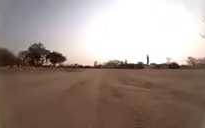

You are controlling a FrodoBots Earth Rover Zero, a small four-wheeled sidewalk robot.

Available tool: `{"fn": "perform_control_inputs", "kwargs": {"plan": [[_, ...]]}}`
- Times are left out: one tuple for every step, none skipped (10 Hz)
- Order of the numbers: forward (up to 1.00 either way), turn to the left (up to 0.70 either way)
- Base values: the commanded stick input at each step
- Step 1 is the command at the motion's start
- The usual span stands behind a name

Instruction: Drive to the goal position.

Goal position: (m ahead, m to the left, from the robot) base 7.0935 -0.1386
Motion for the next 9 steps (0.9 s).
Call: {"fn": "perform_control_inputs", "kwargs": {"plan": [[0.7,0.0],[0.7,0.0],[0.7,0.0],[0.7,0.0],[0.7,0.0],[0.7,0.0],[0.7,0.0],[0.7,0.0],[0.7,0.0]]}}
